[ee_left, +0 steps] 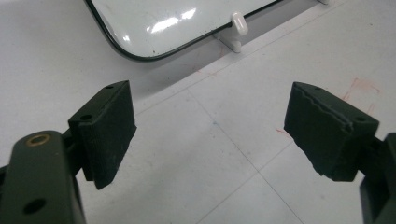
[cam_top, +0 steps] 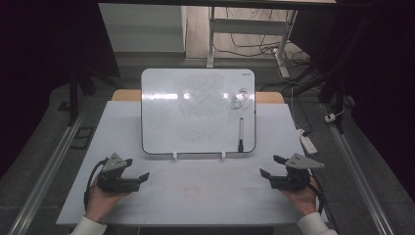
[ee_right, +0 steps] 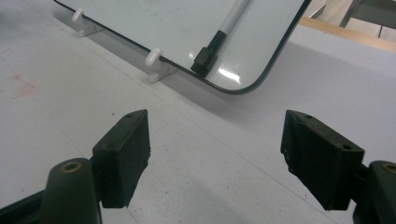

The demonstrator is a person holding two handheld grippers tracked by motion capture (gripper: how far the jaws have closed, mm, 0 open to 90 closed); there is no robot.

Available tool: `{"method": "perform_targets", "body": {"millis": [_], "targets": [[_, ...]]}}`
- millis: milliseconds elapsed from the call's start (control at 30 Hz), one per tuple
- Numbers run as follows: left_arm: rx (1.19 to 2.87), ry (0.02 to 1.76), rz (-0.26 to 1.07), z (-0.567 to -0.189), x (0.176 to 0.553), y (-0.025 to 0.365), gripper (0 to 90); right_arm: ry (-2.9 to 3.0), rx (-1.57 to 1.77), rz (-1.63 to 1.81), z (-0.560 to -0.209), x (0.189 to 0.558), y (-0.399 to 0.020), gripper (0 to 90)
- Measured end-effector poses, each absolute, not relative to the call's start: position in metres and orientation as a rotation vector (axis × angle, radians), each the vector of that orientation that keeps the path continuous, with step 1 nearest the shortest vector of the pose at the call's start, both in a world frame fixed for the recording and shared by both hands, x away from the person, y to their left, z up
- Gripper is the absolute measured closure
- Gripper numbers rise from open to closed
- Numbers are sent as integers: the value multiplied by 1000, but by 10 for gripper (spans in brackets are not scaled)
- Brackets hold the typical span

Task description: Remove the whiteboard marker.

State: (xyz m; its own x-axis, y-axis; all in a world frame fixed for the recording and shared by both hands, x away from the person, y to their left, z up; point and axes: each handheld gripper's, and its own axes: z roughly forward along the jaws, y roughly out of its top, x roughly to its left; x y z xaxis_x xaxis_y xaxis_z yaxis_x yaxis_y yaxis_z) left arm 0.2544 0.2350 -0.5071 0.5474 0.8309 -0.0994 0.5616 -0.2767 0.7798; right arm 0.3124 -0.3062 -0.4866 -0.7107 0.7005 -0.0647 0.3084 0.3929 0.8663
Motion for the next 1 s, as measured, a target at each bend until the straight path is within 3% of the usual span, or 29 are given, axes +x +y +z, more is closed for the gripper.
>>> {"method": "perform_targets", "body": {"millis": [600, 1000], "targets": [[1960, 1112, 388, -508, 262, 235, 180, 2189, 894, 1233, -487, 315, -298, 248], [1994, 1110, 374, -513, 269, 233, 186, 2149, 959, 1140, -464, 341, -253, 301]]}}
